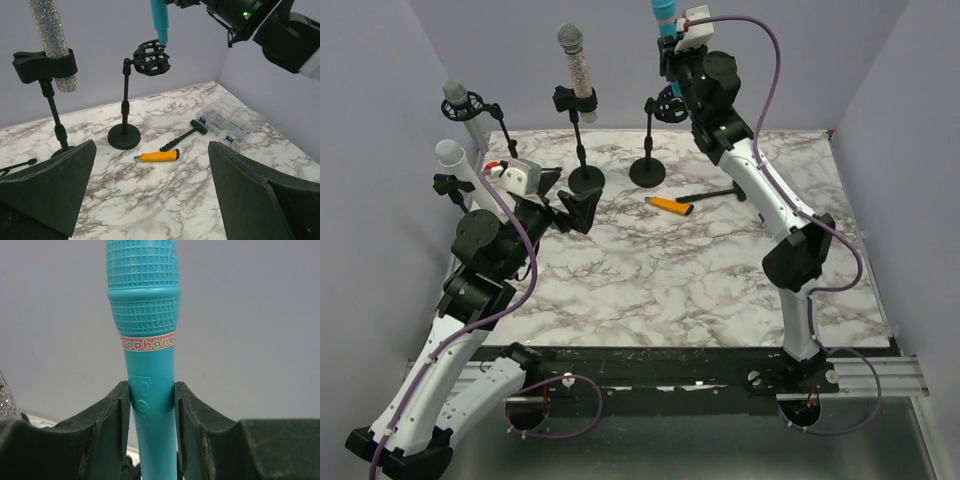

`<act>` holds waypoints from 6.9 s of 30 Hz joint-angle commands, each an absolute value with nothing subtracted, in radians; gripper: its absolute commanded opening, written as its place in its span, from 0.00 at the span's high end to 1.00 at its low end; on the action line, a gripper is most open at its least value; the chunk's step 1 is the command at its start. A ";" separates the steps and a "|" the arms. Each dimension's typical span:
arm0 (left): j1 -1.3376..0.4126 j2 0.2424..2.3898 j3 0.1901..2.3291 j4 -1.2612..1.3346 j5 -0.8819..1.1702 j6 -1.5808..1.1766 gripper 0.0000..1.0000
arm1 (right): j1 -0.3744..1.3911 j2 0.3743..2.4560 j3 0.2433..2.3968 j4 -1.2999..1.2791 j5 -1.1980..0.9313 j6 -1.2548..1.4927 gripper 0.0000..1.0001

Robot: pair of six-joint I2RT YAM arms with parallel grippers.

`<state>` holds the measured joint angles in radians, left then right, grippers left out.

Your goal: Remove the microphone from the stand

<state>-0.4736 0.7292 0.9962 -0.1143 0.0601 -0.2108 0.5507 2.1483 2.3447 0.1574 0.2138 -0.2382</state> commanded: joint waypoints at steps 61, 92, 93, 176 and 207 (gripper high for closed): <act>-0.598 0.750 1.019 -0.157 -0.020 -0.204 0.01 | 0.557 1.514 0.813 -0.429 0.233 0.582 0.98; -0.601 0.780 1.024 -0.163 -0.017 -0.205 0.01 | 0.555 1.430 1.062 -0.397 0.243 0.469 0.18; -0.603 0.779 1.024 -0.164 -0.018 -0.204 0.01 | 0.555 1.436 1.090 -0.376 0.225 0.462 0.18; -0.651 0.807 0.983 -0.133 -0.138 -0.121 0.01 | 0.482 2.644 1.955 0.883 -0.064 0.309 0.29; -0.652 0.726 0.944 -0.096 -0.246 -0.096 0.02 | 0.601 2.263 1.311 0.967 -0.667 0.339 0.99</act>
<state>-0.6460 0.7662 0.9665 -0.1352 -0.1761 -0.1184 0.5625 2.3104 1.4254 0.9974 -0.5018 0.2726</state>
